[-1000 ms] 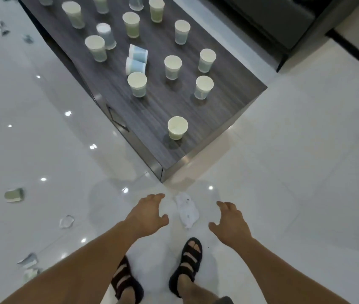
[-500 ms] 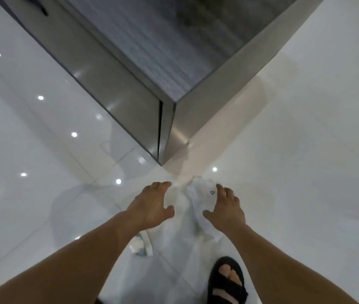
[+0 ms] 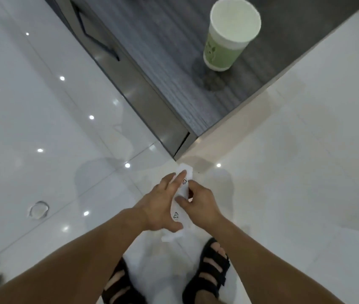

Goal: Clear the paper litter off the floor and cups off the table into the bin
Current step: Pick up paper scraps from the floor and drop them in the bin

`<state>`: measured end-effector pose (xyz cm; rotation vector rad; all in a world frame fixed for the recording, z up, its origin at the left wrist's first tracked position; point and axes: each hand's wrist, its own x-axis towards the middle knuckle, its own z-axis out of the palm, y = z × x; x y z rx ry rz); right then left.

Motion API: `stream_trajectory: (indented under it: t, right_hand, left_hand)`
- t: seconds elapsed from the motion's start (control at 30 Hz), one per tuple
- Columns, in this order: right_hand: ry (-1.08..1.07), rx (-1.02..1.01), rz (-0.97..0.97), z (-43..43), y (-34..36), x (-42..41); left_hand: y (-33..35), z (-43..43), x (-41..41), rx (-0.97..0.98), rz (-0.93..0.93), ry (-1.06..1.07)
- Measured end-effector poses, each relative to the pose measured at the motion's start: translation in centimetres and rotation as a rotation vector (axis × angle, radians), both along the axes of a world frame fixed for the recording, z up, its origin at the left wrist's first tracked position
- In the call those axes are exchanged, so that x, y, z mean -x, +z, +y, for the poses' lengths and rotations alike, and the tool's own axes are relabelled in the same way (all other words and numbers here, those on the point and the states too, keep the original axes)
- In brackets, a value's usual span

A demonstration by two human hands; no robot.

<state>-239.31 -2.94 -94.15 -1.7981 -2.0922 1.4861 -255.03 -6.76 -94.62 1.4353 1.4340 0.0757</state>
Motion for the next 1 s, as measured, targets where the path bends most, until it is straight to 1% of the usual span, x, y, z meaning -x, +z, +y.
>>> stream_trajectory:
  t: [0.07, 0.17, 0.27, 0.33, 0.4, 0.5, 0.57, 0.7, 0.83, 0.9, 1.0]
  right_hand:
    - [-0.040, 0.053, 0.103, -0.6, 4.9, 2.0]
    - [-0.004, 0.083, 0.201, -1.4, 11.6, 4.6]
    - [0.060, 0.063, 0.255, -1.9, 15.9, 6.6]
    - [0.099, 0.009, 0.223, -2.3, 16.8, 7.4]
    - [0.159, -0.066, 0.093, -2.5, 16.0, 7.7]
    - [0.363, -0.099, -0.140, -3.1, 11.9, 7.9]
    - [0.478, -0.092, -0.267, -3.9, 7.6, 8.1]
    - [0.508, -0.015, -0.444, -6.1, -2.4, 8.2]
    - [0.567, 0.020, -0.518, -7.5, -11.9, 7.7]
    - [0.620, -0.004, -0.530, -7.7, -15.5, 7.6]
    - [0.745, -0.083, -0.511, -8.3, -19.3, 7.3]
  left_hand:
    - [4.1, -1.4, 1.3, -0.028, -0.032, 0.080]
    - [9.8, -3.2, 3.4, -0.066, 0.035, 0.250]
    - [13.9, -5.1, 6.0, -0.076, 0.094, 0.396]
    - [15.1, -6.8, 7.8, -0.062, 0.144, 0.441]
    - [14.7, -8.8, 9.6, -0.041, 0.195, 0.484]
    - [12.5, -11.1, 11.5, -0.012, 0.241, 0.540]
    - [9.2, -12.1, 12.4, 0.014, 0.251, 0.543]
    - [1.5, -12.6, 12.9, -0.009, 0.245, 0.545]
    - [-6.4, -11.9, 13.2, -0.037, 0.204, 0.540]
    - [-9.7, -11.3, 13.4, -0.079, 0.206, 0.521]
    - [-13.4, -10.8, 13.5, -0.078, 0.234, 0.499]
